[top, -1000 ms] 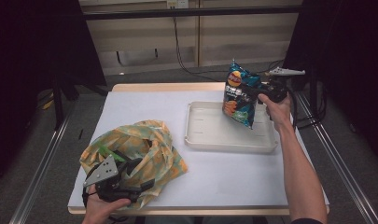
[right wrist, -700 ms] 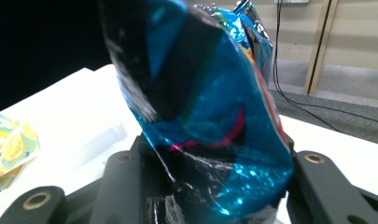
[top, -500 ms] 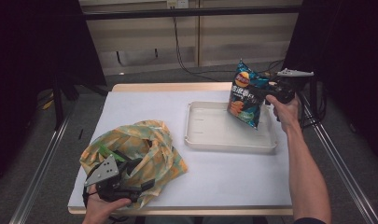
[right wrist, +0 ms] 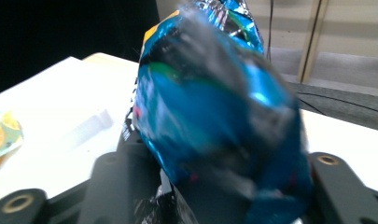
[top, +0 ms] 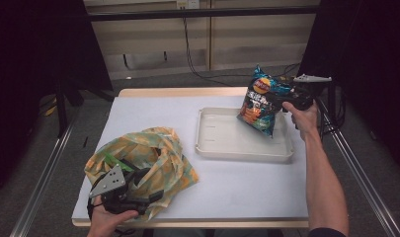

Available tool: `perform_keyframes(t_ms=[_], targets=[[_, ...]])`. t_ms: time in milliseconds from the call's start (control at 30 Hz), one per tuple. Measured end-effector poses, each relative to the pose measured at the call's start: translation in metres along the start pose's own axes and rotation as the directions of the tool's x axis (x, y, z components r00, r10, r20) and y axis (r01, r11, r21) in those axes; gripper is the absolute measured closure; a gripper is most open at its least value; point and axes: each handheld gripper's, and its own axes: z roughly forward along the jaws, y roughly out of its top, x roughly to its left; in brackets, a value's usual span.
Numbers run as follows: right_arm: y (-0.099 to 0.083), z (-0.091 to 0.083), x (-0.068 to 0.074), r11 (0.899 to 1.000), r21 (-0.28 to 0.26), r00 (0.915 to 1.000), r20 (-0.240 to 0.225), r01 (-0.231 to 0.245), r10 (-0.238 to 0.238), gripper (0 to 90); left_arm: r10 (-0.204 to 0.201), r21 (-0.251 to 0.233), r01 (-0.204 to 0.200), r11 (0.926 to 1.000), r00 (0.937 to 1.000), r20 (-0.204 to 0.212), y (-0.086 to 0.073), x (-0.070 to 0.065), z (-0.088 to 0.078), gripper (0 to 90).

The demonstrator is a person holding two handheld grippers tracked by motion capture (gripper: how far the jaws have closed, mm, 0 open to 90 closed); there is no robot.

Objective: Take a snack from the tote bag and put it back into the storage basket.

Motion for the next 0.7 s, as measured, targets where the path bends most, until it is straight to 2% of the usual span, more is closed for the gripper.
perform_keyframes(t_ms=[33,233,300,433,700], targets=[[0.000,0.000,0.000,1.000,-0.001,0.9998,0.019,-0.001,0.001,38.9,-0.006,-0.011,0.006,0.9999,1.0000,0.003,0.000,0.000,0.001,16.9],[-0.002,-0.002,-0.006,1.000,0.006,0.9977,0.061,-0.030,0.030,29.3,0.000,0.000,0.000,1.0000,1.0000,-0.006,0.000,0.000,0.000,16.9],[-0.003,-0.003,-0.007,1.000,0.011,0.9970,0.075,-0.022,0.021,24.9,-0.003,0.000,0.003,1.0000,1.0000,-0.003,0.000,0.000,0.000,16.9],[-0.001,-0.006,-0.009,0.999,-0.008,0.9937,0.106,-0.035,0.035,15.3,-0.009,-0.006,0.009,0.9999,0.9999,0.004,-0.001,0.000,0.001,16.9],[-0.003,-0.019,-0.014,0.998,-0.033,0.9856,0.158,-0.055,0.060,4.9,-0.004,-0.001,0.004,1.0000,1.0000,-0.005,0.000,0.000,0.000,16.9]])
